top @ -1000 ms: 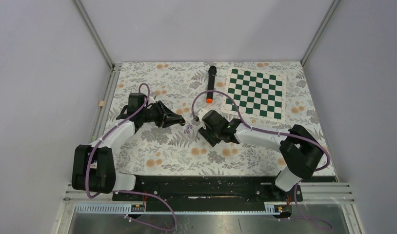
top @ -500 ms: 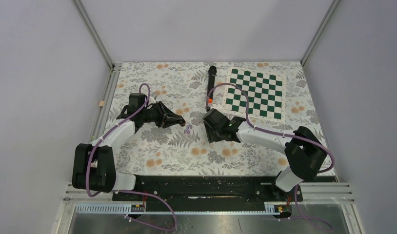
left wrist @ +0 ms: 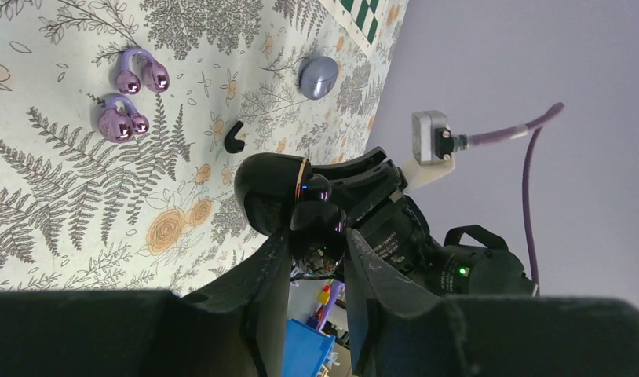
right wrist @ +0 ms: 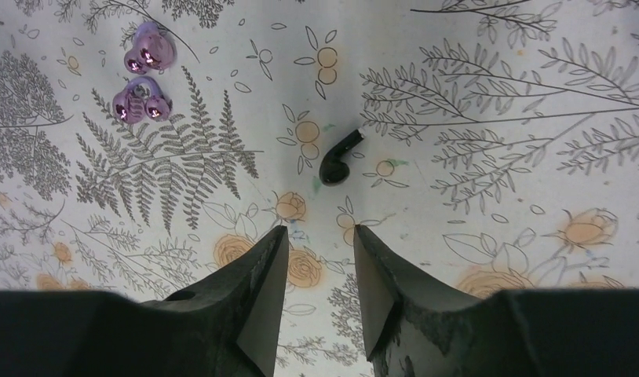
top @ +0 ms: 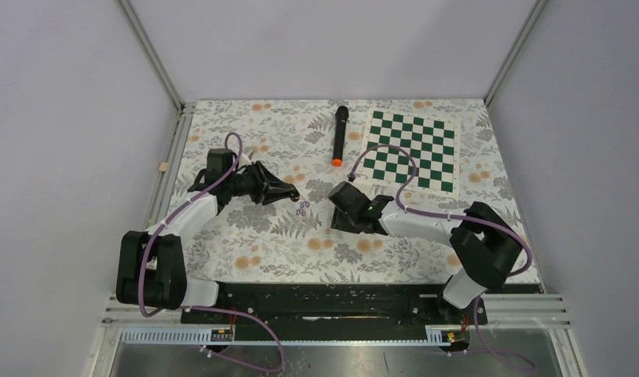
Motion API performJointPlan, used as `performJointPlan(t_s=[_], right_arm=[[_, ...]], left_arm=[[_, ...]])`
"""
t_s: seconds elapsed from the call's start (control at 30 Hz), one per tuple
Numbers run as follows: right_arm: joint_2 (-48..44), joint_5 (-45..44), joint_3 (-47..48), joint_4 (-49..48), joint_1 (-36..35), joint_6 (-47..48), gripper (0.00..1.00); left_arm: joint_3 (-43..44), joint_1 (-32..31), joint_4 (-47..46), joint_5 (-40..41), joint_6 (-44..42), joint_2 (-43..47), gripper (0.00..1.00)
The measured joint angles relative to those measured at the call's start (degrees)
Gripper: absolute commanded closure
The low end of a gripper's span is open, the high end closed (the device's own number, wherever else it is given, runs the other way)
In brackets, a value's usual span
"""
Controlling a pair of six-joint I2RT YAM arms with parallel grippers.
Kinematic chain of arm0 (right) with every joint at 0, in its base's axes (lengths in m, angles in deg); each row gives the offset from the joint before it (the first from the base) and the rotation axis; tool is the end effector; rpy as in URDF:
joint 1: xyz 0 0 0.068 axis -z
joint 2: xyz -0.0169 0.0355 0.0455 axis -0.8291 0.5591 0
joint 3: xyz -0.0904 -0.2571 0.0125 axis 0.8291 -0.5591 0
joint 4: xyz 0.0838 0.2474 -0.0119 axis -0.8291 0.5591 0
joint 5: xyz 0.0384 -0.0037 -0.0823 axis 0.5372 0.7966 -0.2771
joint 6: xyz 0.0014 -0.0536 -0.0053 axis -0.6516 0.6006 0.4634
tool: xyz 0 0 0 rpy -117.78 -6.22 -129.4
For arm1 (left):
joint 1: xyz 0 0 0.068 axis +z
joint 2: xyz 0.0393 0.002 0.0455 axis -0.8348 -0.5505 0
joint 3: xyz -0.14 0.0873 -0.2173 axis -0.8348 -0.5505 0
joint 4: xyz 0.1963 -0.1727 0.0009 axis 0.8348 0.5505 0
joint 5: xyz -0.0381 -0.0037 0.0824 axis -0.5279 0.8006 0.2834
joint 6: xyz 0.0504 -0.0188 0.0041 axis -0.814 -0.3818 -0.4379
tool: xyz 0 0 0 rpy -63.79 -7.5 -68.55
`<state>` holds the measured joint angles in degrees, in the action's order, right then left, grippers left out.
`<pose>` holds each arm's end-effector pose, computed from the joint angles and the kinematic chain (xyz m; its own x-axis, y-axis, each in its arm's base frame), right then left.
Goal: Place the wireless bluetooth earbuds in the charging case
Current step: Pick up the left earbud from the center of the board.
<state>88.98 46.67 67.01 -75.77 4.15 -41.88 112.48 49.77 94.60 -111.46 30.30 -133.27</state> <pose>0.2067 0.2488 0.1863 -0.8266 0.2006 -0.5258 -0.0099 0.9290 0.3700 0.2682 -0.0590 0.2179 -0.8921 -0.4516 0.0146 -0.2109 0.3875 -0.8974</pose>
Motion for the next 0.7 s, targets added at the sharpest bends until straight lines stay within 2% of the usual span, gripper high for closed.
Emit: performJointPlan(t_s=[0.3,0.4,0.7], right_arm=[[6.1,0.2,3.0,-1.5,0.0,-1.8,0.59],[6.9,0.0,3.9,-1.3,0.0,-1.9,0.63],[11.0,-2.1,8.4,2.2,0.0,-1.1,0.61]], left_arm=[[0.0,0.0,-1.2,-0.7,0.2,0.0,1.00],[0.0,0.0,-1.2,-0.7,0.2,0.0,1.00],[0.0,0.0,-1.3,-0.9,0.2,-0.1,1.00]])
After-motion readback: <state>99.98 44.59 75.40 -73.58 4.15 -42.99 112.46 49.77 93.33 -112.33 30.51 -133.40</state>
